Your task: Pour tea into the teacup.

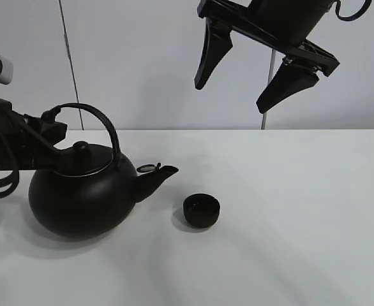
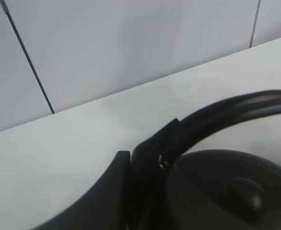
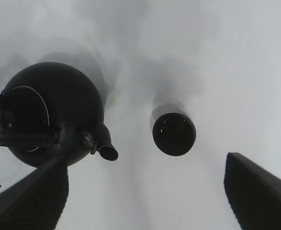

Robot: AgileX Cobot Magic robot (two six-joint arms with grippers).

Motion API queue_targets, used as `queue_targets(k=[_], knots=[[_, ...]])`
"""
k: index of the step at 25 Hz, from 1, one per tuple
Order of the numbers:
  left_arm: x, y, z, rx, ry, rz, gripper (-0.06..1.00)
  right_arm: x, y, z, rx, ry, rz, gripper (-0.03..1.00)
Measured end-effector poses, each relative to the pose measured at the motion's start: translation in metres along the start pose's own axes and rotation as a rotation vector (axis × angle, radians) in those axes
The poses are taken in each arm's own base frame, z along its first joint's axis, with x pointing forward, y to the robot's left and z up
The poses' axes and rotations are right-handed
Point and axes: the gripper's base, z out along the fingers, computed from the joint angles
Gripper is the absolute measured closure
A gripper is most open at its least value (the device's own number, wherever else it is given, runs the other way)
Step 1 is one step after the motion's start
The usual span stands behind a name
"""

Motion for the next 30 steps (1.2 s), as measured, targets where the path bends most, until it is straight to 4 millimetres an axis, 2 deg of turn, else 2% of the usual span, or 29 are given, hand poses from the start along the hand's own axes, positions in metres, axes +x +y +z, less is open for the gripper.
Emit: queue_targets(k=[27,30], knots=[[0.0050,-0.0005,-0.0010,0.009,0.046,0.053,0.84,0.0001,0.0000,0.0000,0.000,0.001,0.000,0.36],[0.0050,-0.0006,-0.0010,0.010,0.046,0.052,0.81,0.0001,0.0000,0.0000,0.000,0.001,-0.001,0.36]])
